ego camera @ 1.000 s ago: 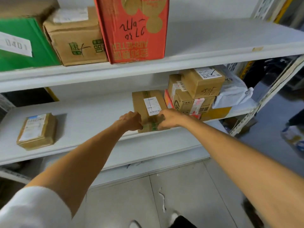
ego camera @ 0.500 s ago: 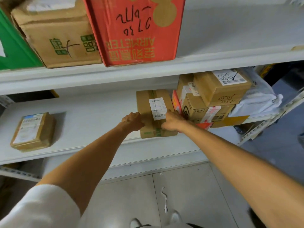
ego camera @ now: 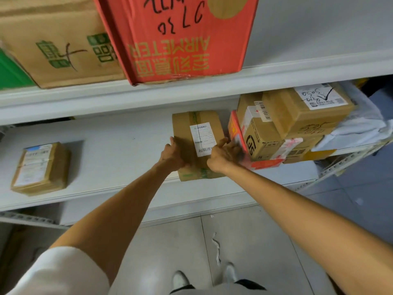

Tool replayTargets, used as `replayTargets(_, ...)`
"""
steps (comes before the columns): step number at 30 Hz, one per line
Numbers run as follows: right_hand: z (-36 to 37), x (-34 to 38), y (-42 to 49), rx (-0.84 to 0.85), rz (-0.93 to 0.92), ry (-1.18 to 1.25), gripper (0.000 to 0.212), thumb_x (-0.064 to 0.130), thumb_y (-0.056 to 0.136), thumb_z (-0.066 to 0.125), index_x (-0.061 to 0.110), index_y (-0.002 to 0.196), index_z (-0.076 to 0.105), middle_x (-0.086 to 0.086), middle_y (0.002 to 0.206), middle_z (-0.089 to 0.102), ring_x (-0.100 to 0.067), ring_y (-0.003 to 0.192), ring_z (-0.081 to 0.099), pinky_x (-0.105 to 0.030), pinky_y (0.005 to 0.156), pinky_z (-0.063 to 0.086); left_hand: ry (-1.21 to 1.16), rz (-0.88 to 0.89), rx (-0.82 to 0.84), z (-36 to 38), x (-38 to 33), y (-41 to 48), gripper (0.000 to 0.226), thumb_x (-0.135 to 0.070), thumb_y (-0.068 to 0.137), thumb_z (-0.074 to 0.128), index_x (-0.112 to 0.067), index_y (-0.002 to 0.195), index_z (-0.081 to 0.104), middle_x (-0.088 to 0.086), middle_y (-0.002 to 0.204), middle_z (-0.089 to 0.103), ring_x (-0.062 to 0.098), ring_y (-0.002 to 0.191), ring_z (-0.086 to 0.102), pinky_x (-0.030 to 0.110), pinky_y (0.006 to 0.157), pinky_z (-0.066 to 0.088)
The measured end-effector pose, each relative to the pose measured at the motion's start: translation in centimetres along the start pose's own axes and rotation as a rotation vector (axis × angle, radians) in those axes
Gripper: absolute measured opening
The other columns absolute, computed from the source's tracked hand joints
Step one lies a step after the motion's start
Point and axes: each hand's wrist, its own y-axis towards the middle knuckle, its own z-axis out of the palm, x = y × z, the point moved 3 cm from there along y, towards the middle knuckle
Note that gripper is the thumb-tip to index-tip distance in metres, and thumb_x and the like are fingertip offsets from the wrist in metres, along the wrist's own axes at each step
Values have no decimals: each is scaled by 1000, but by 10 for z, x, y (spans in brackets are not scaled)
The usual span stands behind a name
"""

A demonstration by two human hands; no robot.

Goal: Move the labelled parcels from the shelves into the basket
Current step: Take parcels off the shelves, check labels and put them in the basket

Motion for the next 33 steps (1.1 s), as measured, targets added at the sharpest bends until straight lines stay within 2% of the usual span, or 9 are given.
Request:
replayTargets(3,22,-5,4,-28,-91,-40,81,40,95,53,0,150,9,-22,150,15,-36,136,26,-35,107,32,-22,-33,42,-4,21,-4,114,-14,76,79,-14,152,-6,16,147,34,35,131,41,41,103,41)
replayTargets(6,32,-9,6,121,-122,-27,95,60,89,52,10,155,5,-18,156,16,-37,140,26,-40,111,30,-51,-49,73,-5,41,-10,115,-15,77,78,-15,152,-9,13,150,32,34,134,39,42,106,39)
replayTargets(10,31,-12,10,268,-98,163,122,63,64,75,13,154,10,-6,146,46,-27,128,50,-38,104,44,-67,-12,22,0,54,-14,112,-15,78,78,-18,153,-5,11,150,30,33,135,36,43,106,38)
replayTargets(11,31,-14,8,249,-89,218,124,60,60,79,14,154,12,-4,143,49,-27,125,52,-39,102,46,-73,-4,2,2,55,-15,111,-14,78,78,-19,153,-4,12,149,30,34,134,37,43,105,39)
replayTargets(15,31,-20,-2,116,-159,171,107,49,81,72,12,151,0,-7,131,57,-31,114,59,-34,81,49,-134,3,-52,10,58,-22,113,-13,75,80,-24,153,-1,12,145,34,36,128,44,44,101,43)
replayTargets(21,50,-33,-11,59,-273,459,103,26,67,85,16,141,14,-5,138,48,-28,131,44,-47,104,43,-216,58,-61,21,62,-32,128,-9,72,81,-32,150,-17,13,146,23,37,129,40,50,103,40)
replayTargets(25,56,-43,-20,50,-232,494,125,26,58,92,24,150,6,1,140,51,-24,129,46,-45,106,40,-185,110,-50,31,66,-35,118,-6,80,72,-37,148,-20,13,150,24,40,130,40,53,102,39)
replayTargets(31,69,-50,-41,-64,-109,645,77,35,76,80,28,136,32,0,127,62,-27,115,59,-44,97,48,-211,214,35,35,91,-37,119,-8,77,75,-47,145,-15,11,144,28,40,125,45,55,97,44)
replayTargets(33,82,-44,-52,-65,-76,664,72,27,76,80,23,132,34,-2,126,62,-28,114,59,-43,96,49,-262,290,34,33,105,-41,114,-29,71,79,-47,146,-6,9,138,39,35,119,51,53,94,48)
